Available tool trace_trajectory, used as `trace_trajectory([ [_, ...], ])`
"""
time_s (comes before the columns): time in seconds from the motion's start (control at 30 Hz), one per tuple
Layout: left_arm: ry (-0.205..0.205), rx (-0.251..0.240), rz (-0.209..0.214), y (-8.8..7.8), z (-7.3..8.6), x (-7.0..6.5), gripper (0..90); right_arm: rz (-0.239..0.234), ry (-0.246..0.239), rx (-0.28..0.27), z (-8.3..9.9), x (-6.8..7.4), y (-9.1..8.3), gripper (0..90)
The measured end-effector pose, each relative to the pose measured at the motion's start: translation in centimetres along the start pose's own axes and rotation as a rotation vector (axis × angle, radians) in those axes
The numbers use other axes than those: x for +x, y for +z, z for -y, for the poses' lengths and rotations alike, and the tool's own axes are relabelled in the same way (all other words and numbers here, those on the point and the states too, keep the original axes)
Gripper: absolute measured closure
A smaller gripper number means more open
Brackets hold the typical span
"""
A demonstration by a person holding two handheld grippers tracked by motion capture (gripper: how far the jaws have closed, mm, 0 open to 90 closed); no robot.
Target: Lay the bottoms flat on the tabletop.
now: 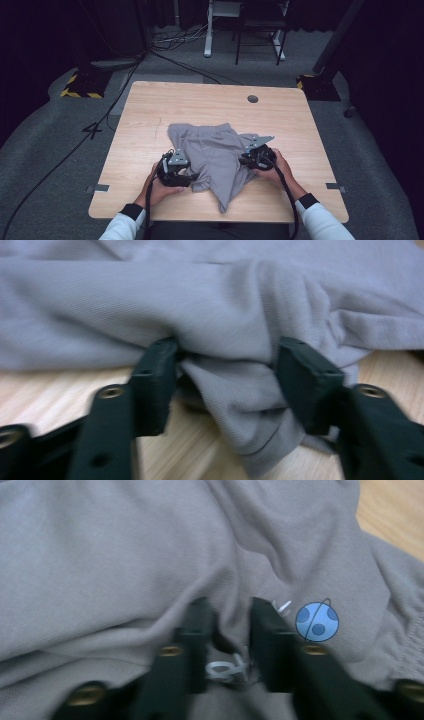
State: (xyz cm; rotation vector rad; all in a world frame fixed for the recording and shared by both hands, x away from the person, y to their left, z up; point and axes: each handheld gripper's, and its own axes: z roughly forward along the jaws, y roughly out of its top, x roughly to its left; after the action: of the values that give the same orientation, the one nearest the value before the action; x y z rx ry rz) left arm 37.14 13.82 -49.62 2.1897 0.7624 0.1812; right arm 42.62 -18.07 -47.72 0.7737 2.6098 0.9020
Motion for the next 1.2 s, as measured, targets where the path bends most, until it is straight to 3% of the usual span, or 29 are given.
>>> trace_trajectory([
  [0.03, -0.005, -0.005, 0.009, 0.1, -0.1, 0.0, 53.8, 0.009, -0.018, 0.003, 0.0, 0.2, -0.1, 84.0],
  [0.1, 0.023, -0.010, -0.023, -0.1, -0.3, -0.1, 75.4, 0.044, -0.025, -0.004, 0.1, -0.1, -0.8, 86.9],
  [0.13, 0.032, -0.012, -0.031, -0.2, -0.3, -0.1, 75.4, 0.044, -0.025, -0.004, 0.1, -0.1, -0.8, 86.9],
  [0.23, 0.038, -0.030, -0.086, -1.0, -0.4, 0.2, 79.3, 0.101, 0.013, -0.051, 0.2, -1.0, -2.1, 86.9],
  [0.33, -0.011, -0.096, -0.113, -2.4, -0.9, 1.3, 79.4, 0.142, 0.079, -0.117, 0.3, -2.1, -3.4, 86.7],
  [0.4, -0.032, -0.110, -0.132, -2.8, -1.4, 2.0, 79.1, 0.148, 0.106, -0.136, 0.2, -2.6, -3.5, 86.6],
  [0.43, -0.042, -0.115, -0.157, -2.8, -1.7, 2.3, 78.8, 0.166, 0.106, -0.142, 0.0, -2.6, -3.4, 83.9],
  [0.5, -0.038, -0.092, -0.222, -2.3, -2.1, 2.9, 78.7, 0.264, 0.126, -0.150, -0.6, -2.7, -2.8, 65.3],
  [0.53, -0.044, -0.083, -0.261, -2.0, -2.2, 3.4, 78.0, 0.270, 0.141, -0.155, -0.8, -3.0, -2.6, 61.4],
  [0.57, -0.069, -0.080, -0.281, -1.6, -2.2, 3.9, 78.0, 0.256, 0.147, -0.170, -0.9, -3.2, -2.5, 60.0],
  [0.63, -0.095, -0.060, -0.312, -1.1, -1.9, 4.6, 77.2, 0.186, 0.149, -0.186, -0.8, -3.3, -2.7, 60.2],
  [0.67, -0.131, -0.062, -0.308, -0.9, -1.7, 4.9, 76.0, 0.121, 0.137, -0.182, -0.7, -3.3, -2.9, 59.2],
  [0.7, -0.136, -0.056, -0.295, -0.8, -1.5, 5.1, 75.3, 0.061, 0.106, -0.173, -0.4, -3.0, -3.1, 59.3],
  [0.77, -0.131, -0.080, -0.283, -1.2, -1.4, 5.1, 67.3, 0.008, 0.042, -0.142, 0.1, -2.1, -3.5, 60.4],
  [0.8, -0.133, -0.105, -0.271, -1.6, -1.5, 4.9, 57.4, -0.051, 0.022, -0.134, 0.5, -1.6, -3.6, 59.9],
  [0.87, -0.120, -0.164, -0.199, -2.2, -1.6, 4.4, 44.4, -0.082, -0.011, -0.113, 1.1, -0.4, -3.5, 55.2],
  [0.93, -0.101, -0.152, -0.123, -2.1, -2.1, 3.7, 27.8, -0.143, -0.056, -0.082, 1.6, 0.9, -3.1, 48.7],
  [0.97, -0.062, -0.150, -0.115, -1.9, -2.4, 3.2, 24.7, -0.153, -0.073, -0.064, 1.8, 1.5, -2.9, 46.4],
  [1.07, -0.008, -0.150, -0.060, -0.6, -3.3, 1.5, 23.1, -0.155, -0.116, -0.021, 2.2, 3.1, -2.3, 42.6],
  [1.1, 0.007, -0.135, -0.060, 0.0, -3.6, 0.9, 22.4, -0.143, -0.123, -0.013, 2.3, 3.5, -2.1, 43.4],
  [1.17, 0.035, -0.090, -0.068, 1.3, -4.1, 0.0, 22.4, -0.101, -0.144, -0.002, 2.3, 3.8, -1.6, 52.2],
  [1.2, 0.035, -0.062, -0.100, 2.0, -4.2, -0.3, 23.6, -0.083, -0.137, -0.009, 2.2, 3.7, -1.6, 59.7],
])
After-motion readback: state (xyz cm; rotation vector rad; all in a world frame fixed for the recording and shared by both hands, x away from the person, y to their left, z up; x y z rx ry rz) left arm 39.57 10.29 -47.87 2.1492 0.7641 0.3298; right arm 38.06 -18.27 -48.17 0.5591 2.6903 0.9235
